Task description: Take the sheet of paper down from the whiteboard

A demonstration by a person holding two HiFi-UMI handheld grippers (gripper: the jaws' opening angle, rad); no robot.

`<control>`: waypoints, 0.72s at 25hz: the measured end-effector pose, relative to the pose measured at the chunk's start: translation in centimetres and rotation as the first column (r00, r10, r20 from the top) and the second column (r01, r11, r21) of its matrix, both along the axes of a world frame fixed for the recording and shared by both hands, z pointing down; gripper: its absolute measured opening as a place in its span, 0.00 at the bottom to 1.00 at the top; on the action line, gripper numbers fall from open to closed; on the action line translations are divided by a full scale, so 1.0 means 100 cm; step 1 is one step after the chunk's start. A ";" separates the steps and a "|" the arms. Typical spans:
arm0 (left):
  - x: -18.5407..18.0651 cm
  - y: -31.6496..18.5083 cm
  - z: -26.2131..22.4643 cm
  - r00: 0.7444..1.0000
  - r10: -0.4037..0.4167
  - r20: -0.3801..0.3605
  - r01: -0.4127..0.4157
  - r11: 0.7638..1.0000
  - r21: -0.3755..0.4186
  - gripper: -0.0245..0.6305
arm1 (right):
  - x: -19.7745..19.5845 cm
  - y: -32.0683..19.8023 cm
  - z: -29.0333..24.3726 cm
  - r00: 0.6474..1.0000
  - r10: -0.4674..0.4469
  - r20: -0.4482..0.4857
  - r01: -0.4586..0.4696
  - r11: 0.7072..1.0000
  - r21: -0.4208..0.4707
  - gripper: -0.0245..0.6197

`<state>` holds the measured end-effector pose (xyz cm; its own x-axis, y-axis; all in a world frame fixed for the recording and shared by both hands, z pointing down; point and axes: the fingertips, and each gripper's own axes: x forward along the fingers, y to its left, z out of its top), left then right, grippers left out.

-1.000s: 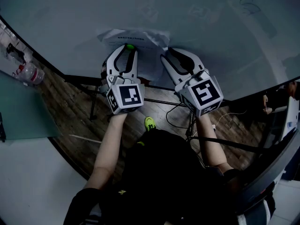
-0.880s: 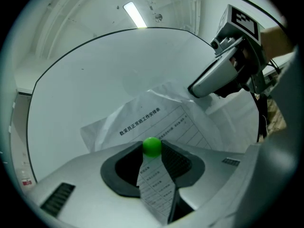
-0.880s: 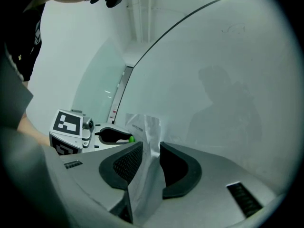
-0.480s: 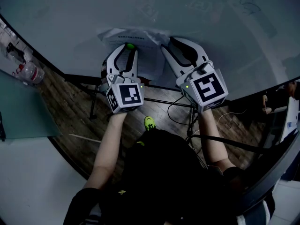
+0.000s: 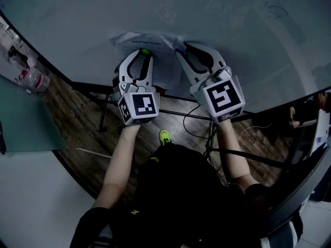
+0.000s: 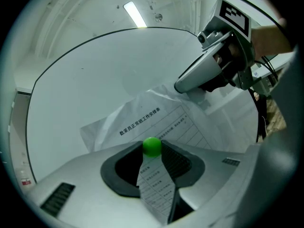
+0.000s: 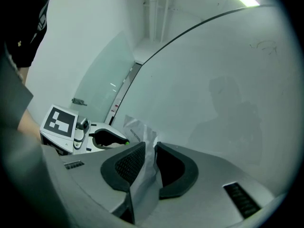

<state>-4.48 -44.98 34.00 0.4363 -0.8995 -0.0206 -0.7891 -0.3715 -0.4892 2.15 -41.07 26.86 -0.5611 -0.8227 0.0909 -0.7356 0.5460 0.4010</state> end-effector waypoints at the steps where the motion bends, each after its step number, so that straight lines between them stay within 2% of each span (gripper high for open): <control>1: 0.000 0.000 0.000 1.000 0.000 0.000 0.000 1.000 -0.001 0.26 | 0.001 -0.001 0.002 1.000 0.012 -0.018 -0.012 1.000 0.004 0.16; 3: 0.001 -0.001 0.000 1.000 0.001 0.001 -0.001 1.000 -0.002 0.26 | 0.005 -0.003 0.003 0.999 0.036 -0.035 -0.035 0.999 0.011 0.10; 9: 0.002 -0.001 -0.001 1.000 0.005 -0.001 -0.005 1.000 -0.003 0.26 | 0.010 -0.006 0.003 0.997 0.059 -0.041 -0.059 0.998 0.008 0.06; 18: 0.002 -0.002 -0.001 1.000 0.008 0.007 -0.008 1.000 -0.004 0.26 | 0.011 -0.007 0.003 0.997 0.069 -0.046 -0.068 0.998 0.010 0.06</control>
<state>-4.24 -45.14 33.86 0.4440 -0.8959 -0.0137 -0.7825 -0.3802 -0.4931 3.27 -41.78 27.12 -0.4986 -0.8600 0.1087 -0.7517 0.4915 0.4397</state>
